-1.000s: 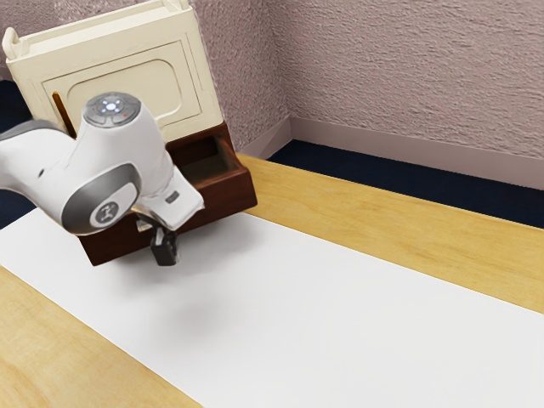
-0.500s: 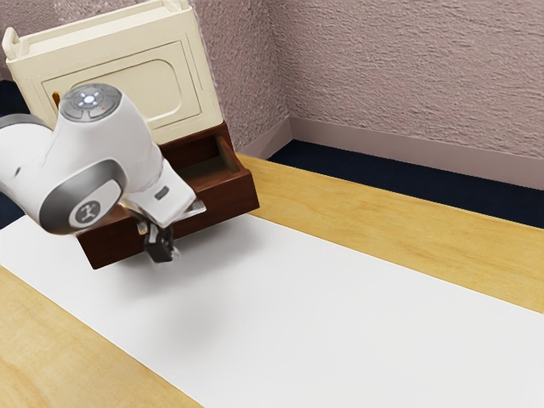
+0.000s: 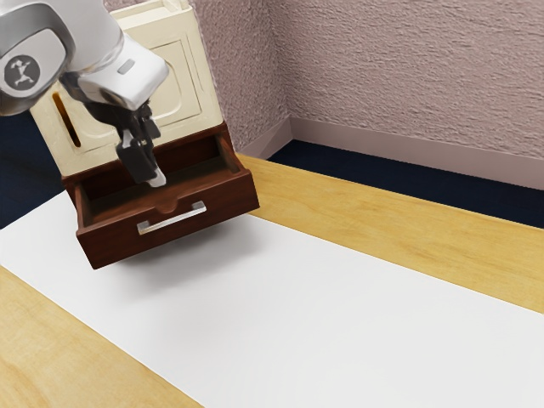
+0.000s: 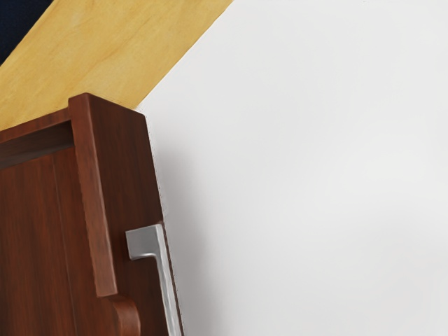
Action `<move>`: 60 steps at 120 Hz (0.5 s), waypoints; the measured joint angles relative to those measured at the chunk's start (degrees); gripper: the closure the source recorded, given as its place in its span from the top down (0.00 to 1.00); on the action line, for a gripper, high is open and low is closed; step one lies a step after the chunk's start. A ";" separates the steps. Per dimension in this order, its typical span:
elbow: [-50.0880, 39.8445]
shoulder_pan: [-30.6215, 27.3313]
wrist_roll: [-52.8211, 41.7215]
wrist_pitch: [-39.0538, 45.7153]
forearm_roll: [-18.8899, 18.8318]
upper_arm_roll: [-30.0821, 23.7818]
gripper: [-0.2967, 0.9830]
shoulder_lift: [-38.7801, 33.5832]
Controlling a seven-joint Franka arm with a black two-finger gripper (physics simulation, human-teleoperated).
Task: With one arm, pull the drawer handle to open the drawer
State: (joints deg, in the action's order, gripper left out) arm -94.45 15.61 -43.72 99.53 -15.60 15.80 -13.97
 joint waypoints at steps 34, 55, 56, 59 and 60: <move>1.60 -4.37 2.73 -9.59 8.33 -5.85 0.77 1.37; 1.57 -3.08 3.90 -11.43 8.88 -5.88 0.77 1.62; 1.58 -3.04 3.95 -11.48 8.89 -5.89 0.77 1.64; 1.58 -2.81 4.10 -11.63 8.91 -5.94 0.77 1.68; 1.57 -2.67 4.15 -11.68 8.91 -5.95 0.77 1.69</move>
State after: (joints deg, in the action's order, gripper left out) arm -92.88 12.94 -39.58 87.85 -6.69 9.85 -12.28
